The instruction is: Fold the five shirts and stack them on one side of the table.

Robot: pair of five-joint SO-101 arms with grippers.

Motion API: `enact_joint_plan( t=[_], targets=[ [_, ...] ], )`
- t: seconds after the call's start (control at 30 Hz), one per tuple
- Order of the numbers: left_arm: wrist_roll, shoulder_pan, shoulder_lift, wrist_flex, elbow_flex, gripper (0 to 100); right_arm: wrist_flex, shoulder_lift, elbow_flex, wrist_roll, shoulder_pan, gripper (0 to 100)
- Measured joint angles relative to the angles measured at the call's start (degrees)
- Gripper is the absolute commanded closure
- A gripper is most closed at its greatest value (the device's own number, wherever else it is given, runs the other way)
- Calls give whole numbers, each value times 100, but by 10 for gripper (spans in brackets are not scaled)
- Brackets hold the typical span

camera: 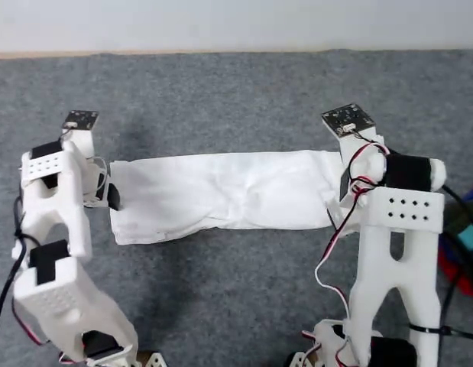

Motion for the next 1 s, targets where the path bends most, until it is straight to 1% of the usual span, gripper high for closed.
enact_joint_plan(
  t=[0.4,0.6,0.83,1.0],
  targets=[
    [-9,290,527,70,-387,797,0,0,0,0,0,905],
    [343,343,949,440,-949,804,0,0,0,0,0,905],
    [396,422,1697,1240,-1996,887,0,0,0,0,0,905],
    [396,475,2259,1908,-2840,979,0,0,0,0,0,905]
  ],
)
